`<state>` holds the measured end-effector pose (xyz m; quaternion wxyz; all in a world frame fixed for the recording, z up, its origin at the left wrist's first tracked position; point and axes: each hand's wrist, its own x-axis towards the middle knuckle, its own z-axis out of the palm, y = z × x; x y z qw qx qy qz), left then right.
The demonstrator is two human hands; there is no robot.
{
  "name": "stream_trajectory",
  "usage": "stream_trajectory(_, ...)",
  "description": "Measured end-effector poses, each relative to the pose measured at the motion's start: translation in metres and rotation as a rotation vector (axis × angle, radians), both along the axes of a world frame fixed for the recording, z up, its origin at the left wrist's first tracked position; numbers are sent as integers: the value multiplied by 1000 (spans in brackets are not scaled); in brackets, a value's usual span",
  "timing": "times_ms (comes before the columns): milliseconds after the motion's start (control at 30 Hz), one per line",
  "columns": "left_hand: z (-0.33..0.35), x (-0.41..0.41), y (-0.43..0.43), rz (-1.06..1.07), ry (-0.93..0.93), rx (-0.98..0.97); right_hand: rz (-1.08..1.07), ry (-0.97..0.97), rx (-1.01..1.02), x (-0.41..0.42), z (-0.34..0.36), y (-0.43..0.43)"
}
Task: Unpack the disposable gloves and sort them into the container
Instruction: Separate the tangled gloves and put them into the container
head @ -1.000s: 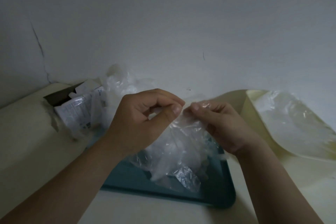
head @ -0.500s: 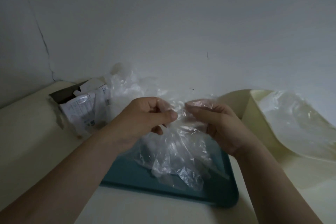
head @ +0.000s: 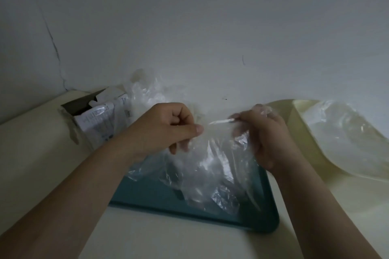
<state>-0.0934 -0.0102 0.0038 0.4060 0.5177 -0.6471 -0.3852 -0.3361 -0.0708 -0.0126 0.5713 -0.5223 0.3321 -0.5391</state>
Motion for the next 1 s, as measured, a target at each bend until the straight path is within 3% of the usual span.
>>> stream_trajectory(100, -2, 16, -1, 89, -607, 88, -47, 86, 1, -4, 0, -1)
stream_trajectory(233, -20, 3, 0, 64, -879, 158, 133, 326, -34, 1, 0, 8)
stream_trajectory(400, -38, 2, -10, 6, -735, 112, 197, 556, -67, 8, -2, 17)
stream_trajectory(500, -25, 7, -8, 32, -660, 16, 204, 553, -91, 6, 0, 18)
stream_trajectory(667, -1, 6, -1, 148, -542, -387, 204, 460, -193, 6, 13, 25)
stream_trajectory(833, -16, -6, -4, 188, -661, -662, 252, 582, -295, 8, 17, 28)
stream_trajectory(1000, -26, -13, -7, 262, -693, -727, 304, 517, -236, 16, 15, 33)
